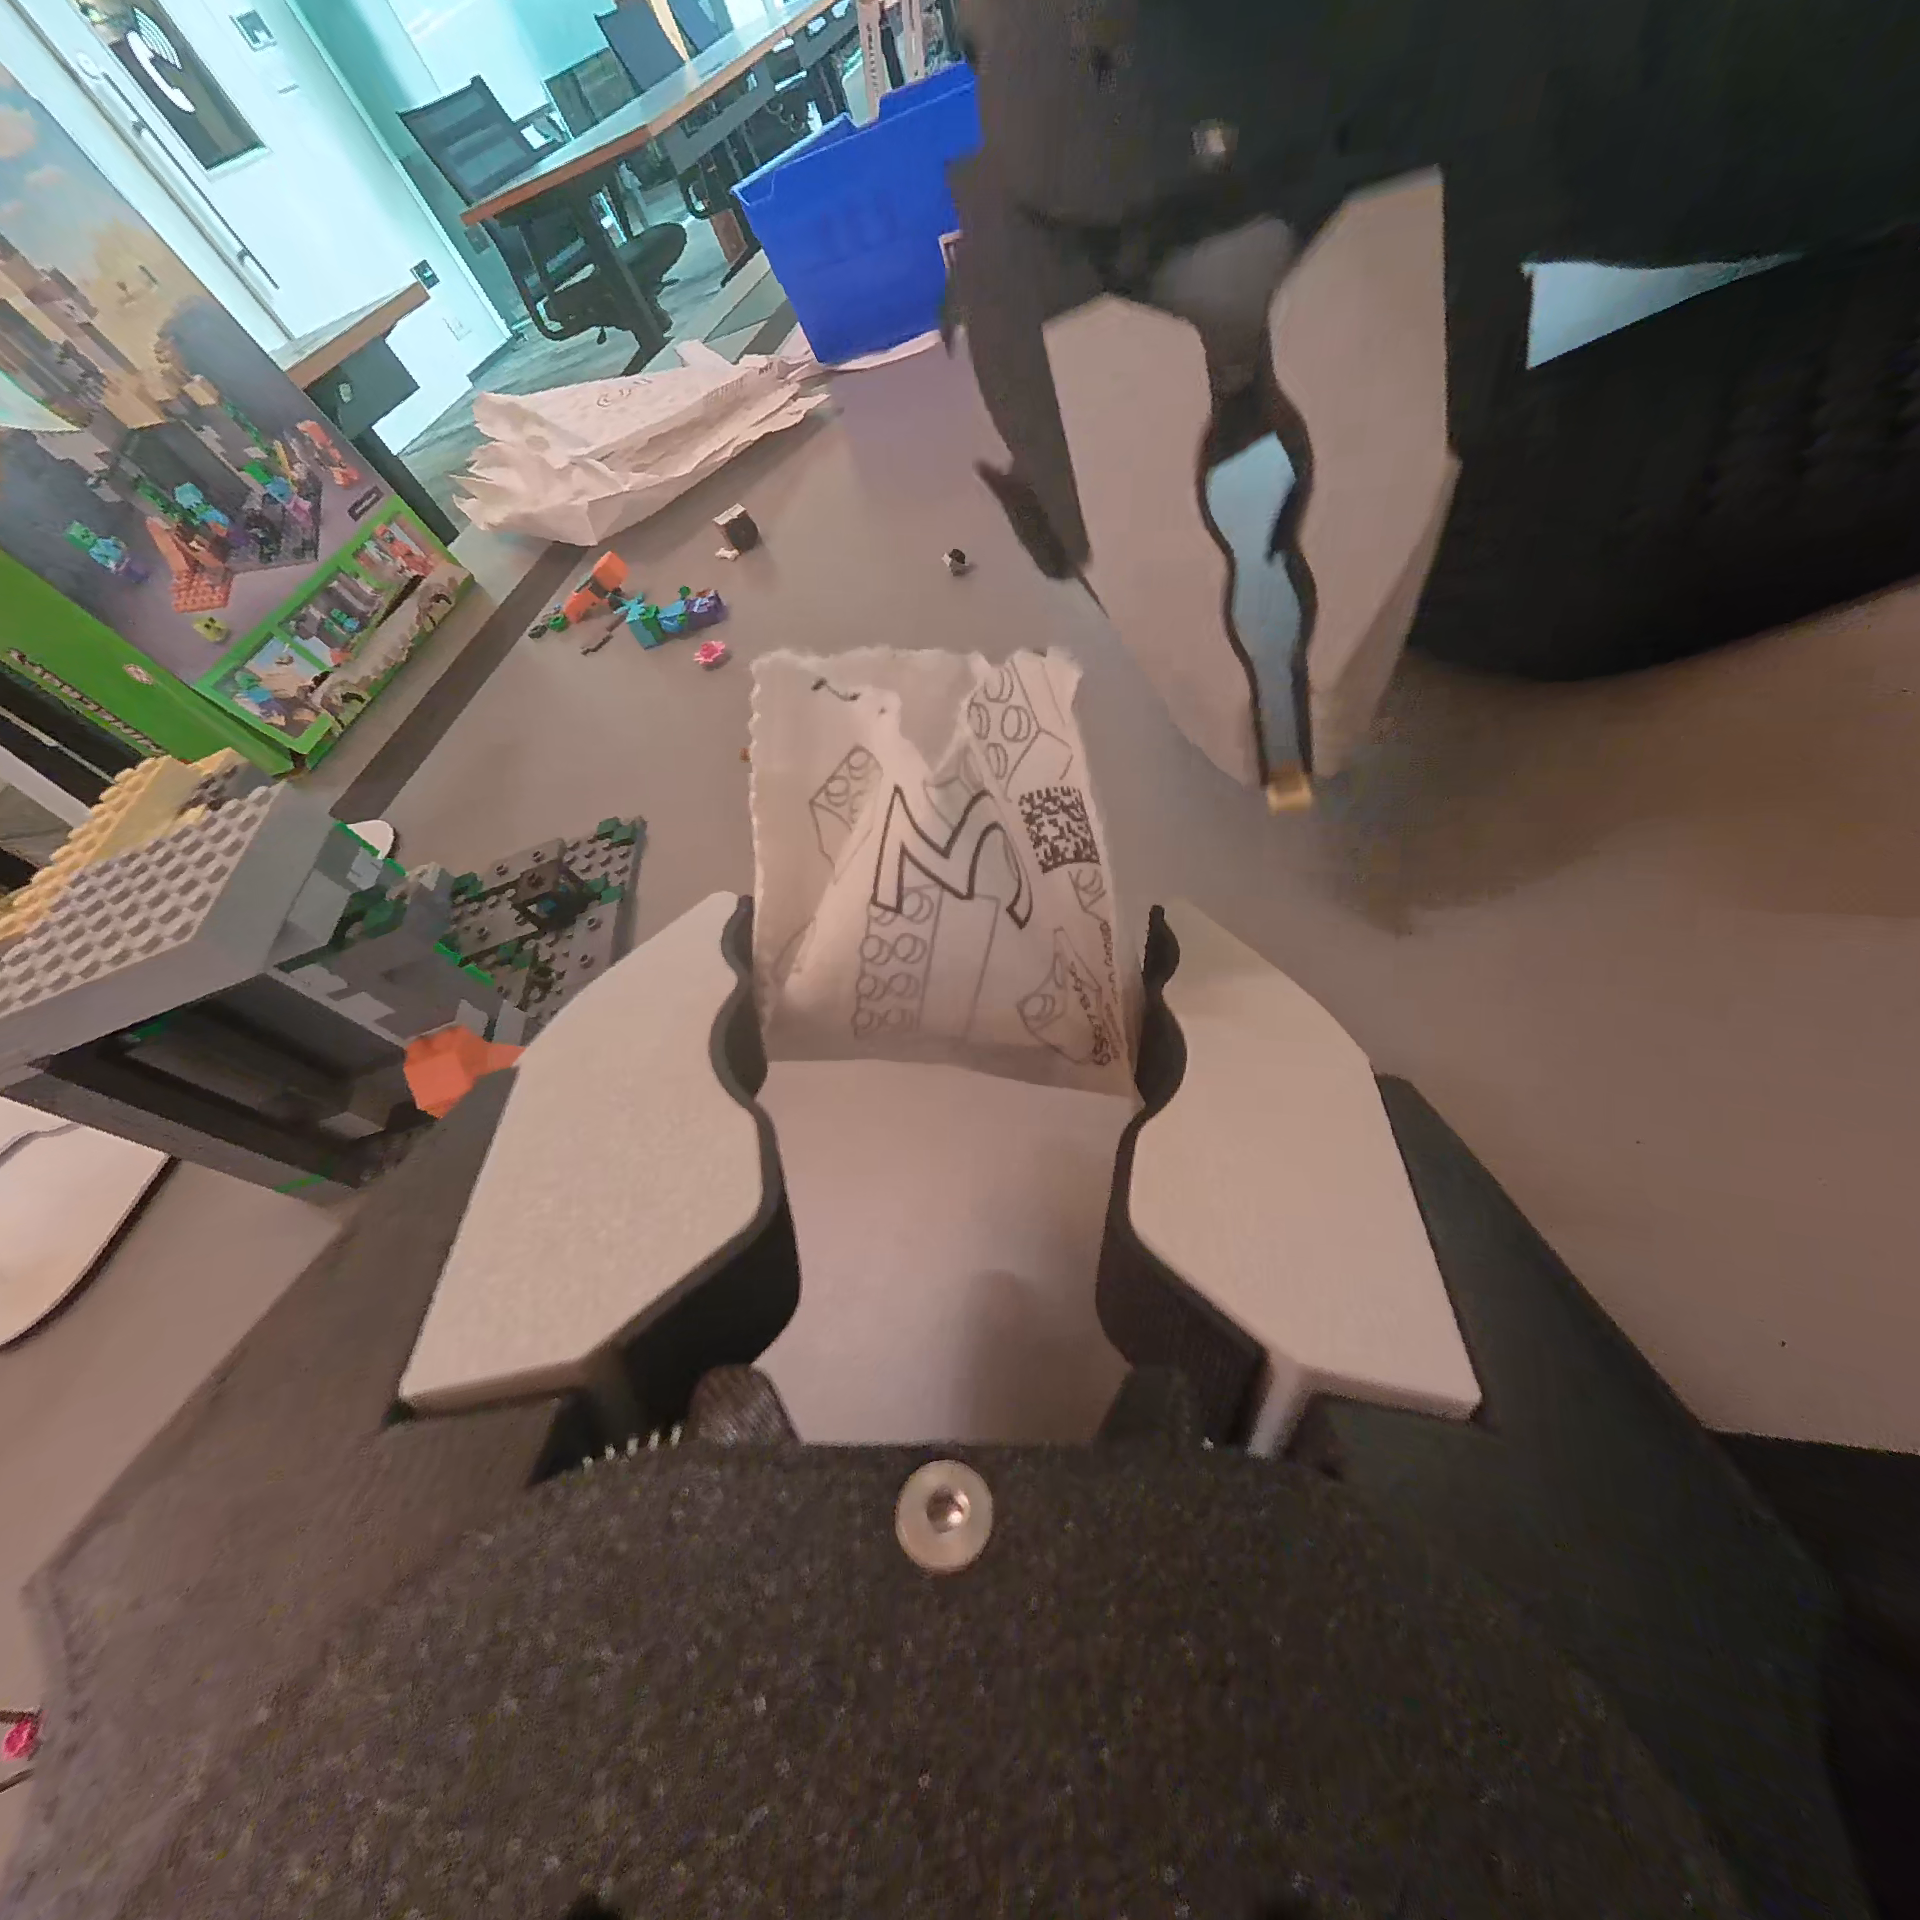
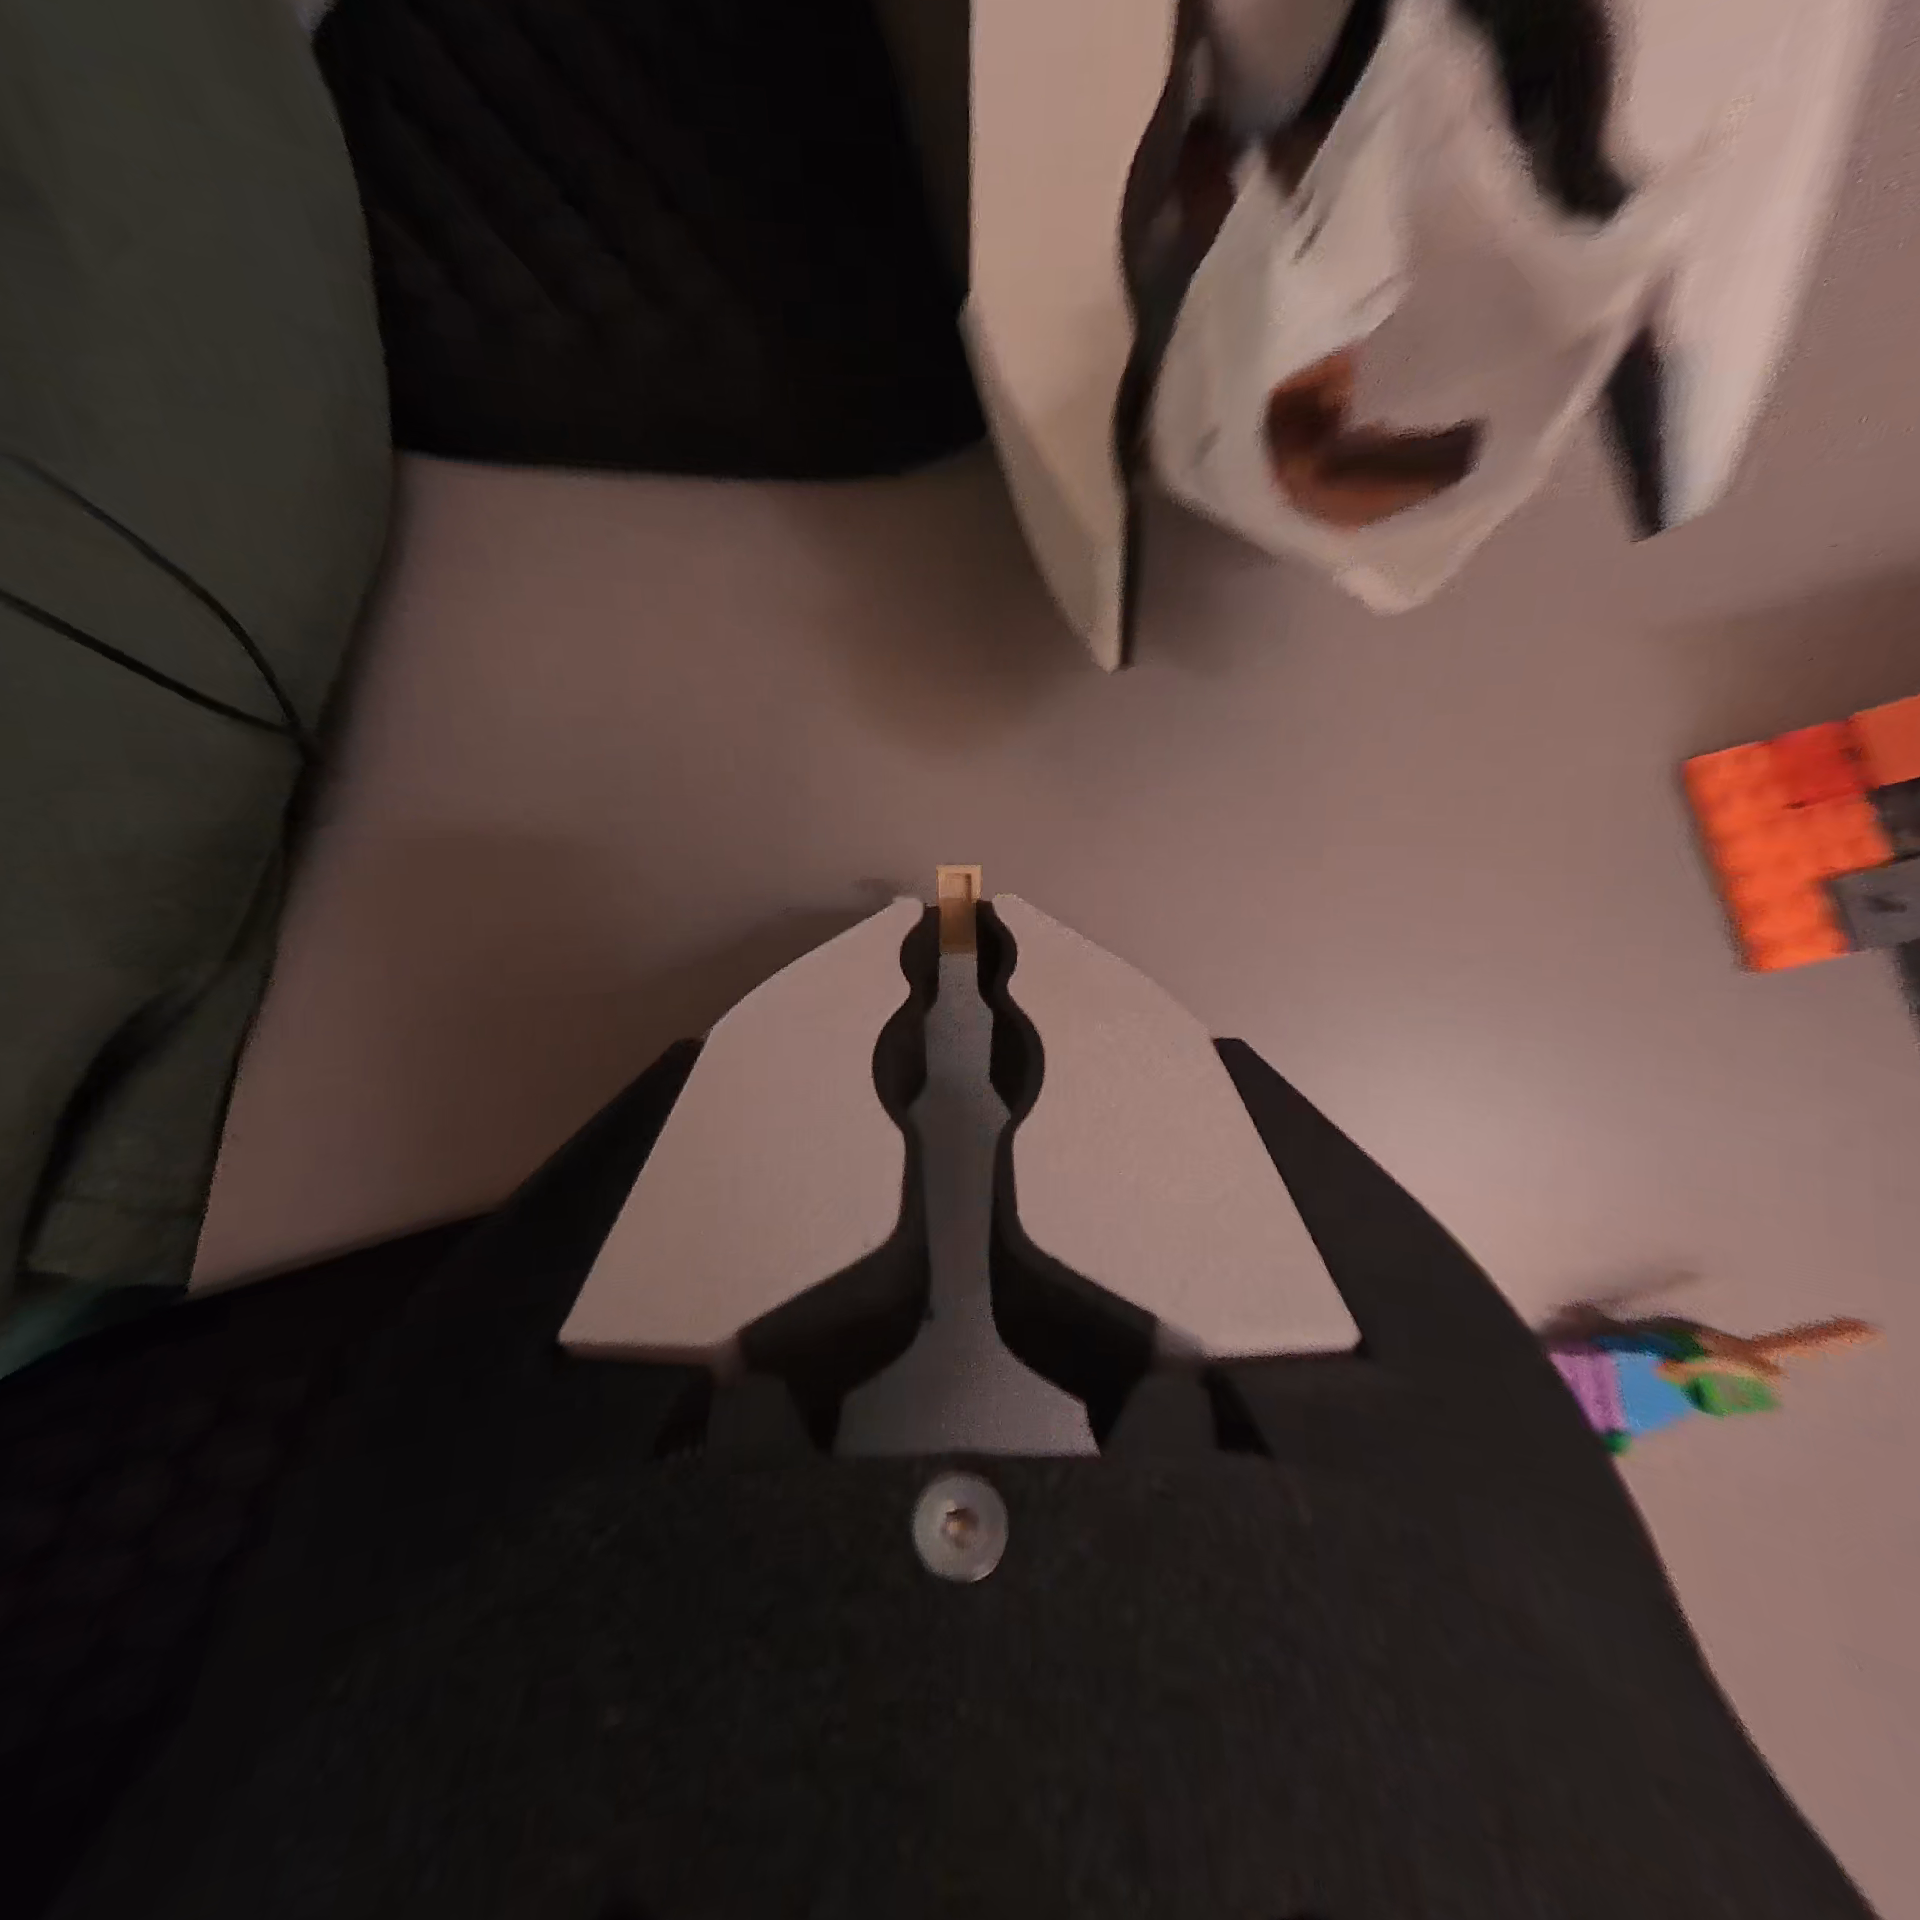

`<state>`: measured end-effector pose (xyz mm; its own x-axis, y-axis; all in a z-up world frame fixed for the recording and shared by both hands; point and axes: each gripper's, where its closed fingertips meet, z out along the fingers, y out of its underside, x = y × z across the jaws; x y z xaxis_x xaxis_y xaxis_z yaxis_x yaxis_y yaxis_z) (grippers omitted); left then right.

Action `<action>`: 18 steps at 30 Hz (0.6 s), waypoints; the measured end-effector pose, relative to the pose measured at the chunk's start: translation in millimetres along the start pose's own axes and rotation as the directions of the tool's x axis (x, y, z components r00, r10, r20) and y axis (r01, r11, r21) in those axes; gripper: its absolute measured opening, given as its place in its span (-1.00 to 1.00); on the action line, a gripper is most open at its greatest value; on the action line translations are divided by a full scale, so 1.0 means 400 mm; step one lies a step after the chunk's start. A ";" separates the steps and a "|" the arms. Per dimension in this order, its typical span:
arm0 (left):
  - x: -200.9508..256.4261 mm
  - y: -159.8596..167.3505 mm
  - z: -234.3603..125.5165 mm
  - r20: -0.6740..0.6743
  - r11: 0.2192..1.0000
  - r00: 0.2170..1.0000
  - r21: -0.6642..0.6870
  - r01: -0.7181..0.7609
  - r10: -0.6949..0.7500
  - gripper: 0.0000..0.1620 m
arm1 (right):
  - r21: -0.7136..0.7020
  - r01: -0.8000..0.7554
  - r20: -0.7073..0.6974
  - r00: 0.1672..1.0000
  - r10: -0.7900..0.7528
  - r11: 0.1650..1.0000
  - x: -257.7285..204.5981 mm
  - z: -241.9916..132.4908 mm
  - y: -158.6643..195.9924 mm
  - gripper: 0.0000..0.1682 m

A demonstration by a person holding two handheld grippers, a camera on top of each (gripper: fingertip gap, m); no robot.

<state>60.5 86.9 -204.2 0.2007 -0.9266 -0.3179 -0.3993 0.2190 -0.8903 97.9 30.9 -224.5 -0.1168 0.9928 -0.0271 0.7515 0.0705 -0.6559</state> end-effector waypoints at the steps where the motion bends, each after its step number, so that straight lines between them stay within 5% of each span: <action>1: 0.001 -0.001 0.000 -0.002 1.000 1.000 0.002 0.000 0.000 -0.14 | 0.036 0.003 -0.021 1.000 -0.002 0.999 0.010 -0.021 -0.020 -0.92; 9: 0.006 -0.001 0.002 -0.008 1.000 1.000 0.000 -0.004 0.004 -0.14 | 0.252 0.070 -0.152 0.988 -0.032 0.965 0.065 -0.125 -0.136 -0.92; 18: 0.032 -0.004 0.011 -0.047 1.000 0.999 0.006 -0.010 0.010 -0.14 | 0.220 0.098 -0.173 0.983 -0.060 0.971 0.081 -0.076 -0.158 -0.91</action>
<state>67.5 75.8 -208.2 0.1547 -0.9377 -0.3111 -0.3955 0.2297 -0.8893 66.5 61.6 -161.1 -0.0479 0.9885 0.1433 0.5752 0.1446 -0.8051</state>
